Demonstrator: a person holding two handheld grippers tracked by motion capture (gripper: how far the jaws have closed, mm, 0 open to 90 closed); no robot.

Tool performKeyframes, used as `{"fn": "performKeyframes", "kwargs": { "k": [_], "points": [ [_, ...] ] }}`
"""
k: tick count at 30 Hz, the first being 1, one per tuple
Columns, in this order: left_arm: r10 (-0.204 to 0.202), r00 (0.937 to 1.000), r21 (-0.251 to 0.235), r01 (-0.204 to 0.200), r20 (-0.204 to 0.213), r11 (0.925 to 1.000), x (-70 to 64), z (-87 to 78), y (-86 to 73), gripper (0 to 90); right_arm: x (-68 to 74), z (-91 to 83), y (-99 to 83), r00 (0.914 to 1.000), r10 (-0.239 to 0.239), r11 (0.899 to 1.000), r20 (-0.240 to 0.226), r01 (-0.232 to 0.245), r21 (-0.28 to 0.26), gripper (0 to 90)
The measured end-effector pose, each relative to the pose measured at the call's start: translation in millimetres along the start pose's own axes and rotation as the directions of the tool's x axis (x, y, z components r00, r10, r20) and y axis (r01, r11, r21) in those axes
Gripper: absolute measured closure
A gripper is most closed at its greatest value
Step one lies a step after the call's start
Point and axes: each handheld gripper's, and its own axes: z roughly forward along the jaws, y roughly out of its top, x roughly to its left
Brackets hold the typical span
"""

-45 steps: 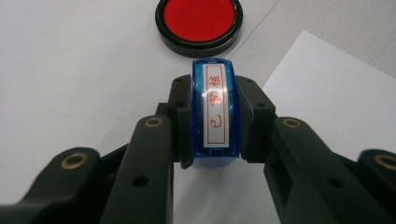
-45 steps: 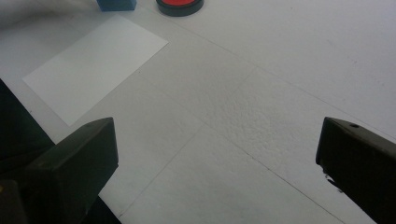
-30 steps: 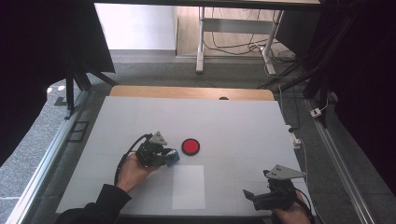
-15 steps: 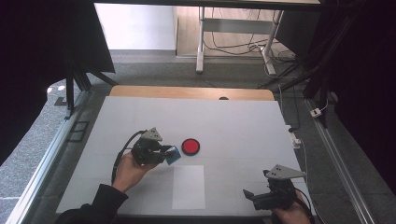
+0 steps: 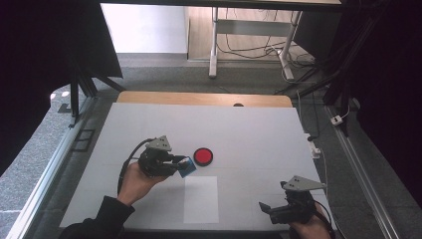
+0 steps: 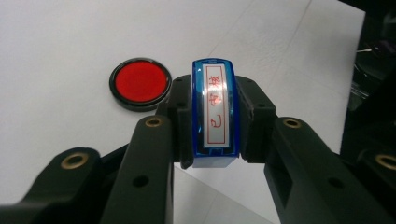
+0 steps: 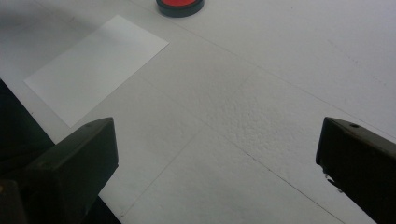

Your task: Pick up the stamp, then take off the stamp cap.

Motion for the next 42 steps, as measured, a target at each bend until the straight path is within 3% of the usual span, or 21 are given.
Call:
{"fn": "performKeyframes", "kwargs": {
  "k": [3, 9, 20, 38, 42],
  "points": [
    [0.028, 0.9996, -0.01, -0.028, 0.004, 0.9996, -3.1, -4.1, 2.0, 70.0, 0.0, 0.0, 0.0, 1.0, -0.002, 1.0, 0.0, 0.002, 0.0, 0.0],
    [0.037, 0.9983, -0.043, -0.035, 0.044, 0.9984, -6.8, -9.7, 4.8, 70.0, 0.1, 0.0, 0.0, 1.0, -0.003, 1.0, 0.0, 0.003, 0.0, 0.0],
    [0.093, 0.9887, -0.106, -0.08, 0.118, 0.9911, -17.1, -17.6, 12.0, 70.0, 0.5, 0.1, 0.0, 1.0, -0.001, 1.0, 0.001, 0.001, 0.0, 0.0],
    [0.123, 0.9824, -0.126, -0.106, 0.14, 0.9864, -19.6, -20.8, 13.4, 70.0, 0.8, -2.0, 0.3, 0.9998, 0.009, 1.0, 0.018, -0.009, -0.02, 0.0],
    [0.139, 0.9826, -0.126, -0.124, 0.123, 0.9843, -21.3, -21.7, 13.6, 70.0, 6.3, -0.8, 4.5, 0.9996, 0.003, 1.0, -0.027, -0.004, -0.022, 0.0]
  ]
}}
